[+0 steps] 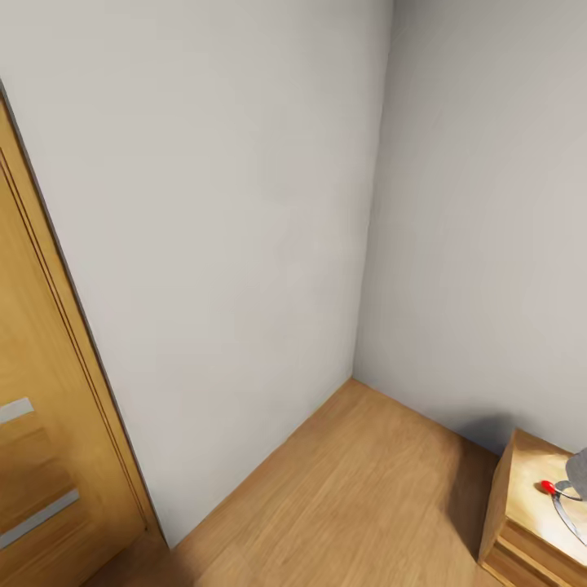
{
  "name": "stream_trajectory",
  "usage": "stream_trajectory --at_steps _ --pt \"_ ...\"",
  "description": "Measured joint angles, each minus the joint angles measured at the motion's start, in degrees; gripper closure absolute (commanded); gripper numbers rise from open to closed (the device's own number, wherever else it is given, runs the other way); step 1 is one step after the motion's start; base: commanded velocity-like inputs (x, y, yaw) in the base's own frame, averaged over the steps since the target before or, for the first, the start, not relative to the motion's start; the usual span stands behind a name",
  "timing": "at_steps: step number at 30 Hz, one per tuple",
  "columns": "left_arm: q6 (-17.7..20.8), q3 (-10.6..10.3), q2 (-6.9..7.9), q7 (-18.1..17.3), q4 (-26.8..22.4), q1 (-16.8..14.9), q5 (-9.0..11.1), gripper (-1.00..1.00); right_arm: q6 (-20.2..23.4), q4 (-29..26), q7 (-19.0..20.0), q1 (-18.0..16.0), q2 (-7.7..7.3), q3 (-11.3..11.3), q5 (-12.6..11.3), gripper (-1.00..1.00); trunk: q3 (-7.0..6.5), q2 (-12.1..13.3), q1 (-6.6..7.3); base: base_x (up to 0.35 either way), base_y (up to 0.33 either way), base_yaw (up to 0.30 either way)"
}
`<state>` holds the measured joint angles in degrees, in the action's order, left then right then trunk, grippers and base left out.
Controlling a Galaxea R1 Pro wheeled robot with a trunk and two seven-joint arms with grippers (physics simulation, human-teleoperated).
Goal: In the bedroom, organize the workspace by keeping the computer under the desk, ensuring the monitor is on the desk, placing the keyboard on the desk next to the monitor, placing the mouse on the desk next to the keyboard, moving the folder from the swivel chair onto the desk next to the mouse, stacking the notebook on top of the folder with the pen on top of the notebook, and positioning the swivel chair next to the desk.
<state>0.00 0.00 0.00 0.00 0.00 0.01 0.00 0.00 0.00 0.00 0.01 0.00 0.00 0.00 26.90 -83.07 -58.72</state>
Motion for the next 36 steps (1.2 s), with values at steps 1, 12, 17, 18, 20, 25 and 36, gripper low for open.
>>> stream_trajectory --at_steps 1,12,17,18,20,25,36 --pt "-0.3 0.3 -0.32 -0.2 -0.3 0.0 0.3 -1.00 -0.3 -0.3 -0.3 -0.3 0.32 0.3 -0.3 -1.00 -0.20 0.4 0.21 0.000 0.000 0.000" --pt "0.6 -0.5 -1.85 0.0 -1.5 0.1 -1.1 -1.00 0.0 0.6 -0.3 -1.5 1.40 -0.4 0.4 -1.00 -2.17 4.8 2.62 0.000 0.000 0.000" --pt "1.0 -0.5 -1.84 0.1 -1.5 0.1 -1.1 -1.00 1.0 0.6 -0.3 -1.4 1.47 -0.4 0.3 -1.00 -3.07 6.8 3.72 0.000 0.000 0.000" --pt "1.0 -0.5 -1.84 0.1 -1.5 0.1 -1.1 -1.00 1.0 0.7 -0.3 -1.4 1.52 -0.4 0.3 -1.00 -3.25 7.2 3.94 0.000 0.000 0.000" --pt "1.0 -0.5 -1.84 0.1 -1.5 0.1 -1.1 -1.00 0.9 0.7 -0.3 -1.4 1.54 -0.4 0.3 -1.00 -3.61 8.0 4.38 0.000 0.000 0.000" --pt "1.0 -0.5 -1.84 0.2 -1.5 0.1 -1.1 -1.00 -0.2 0.7 -0.3 -1.5 1.59 -0.5 0.2 -1.00 -4.51 10.0 5.48 0.000 0.000 0.039" --pt "1.0 -0.3 -1.84 0.3 -1.6 0.1 -0.8 -1.00 -13.7 0.7 -1.0 -1.5 1.82 -1.0 0.0 -1.00 -6.49 14.4 7.90 0.000 0.000 0.228"
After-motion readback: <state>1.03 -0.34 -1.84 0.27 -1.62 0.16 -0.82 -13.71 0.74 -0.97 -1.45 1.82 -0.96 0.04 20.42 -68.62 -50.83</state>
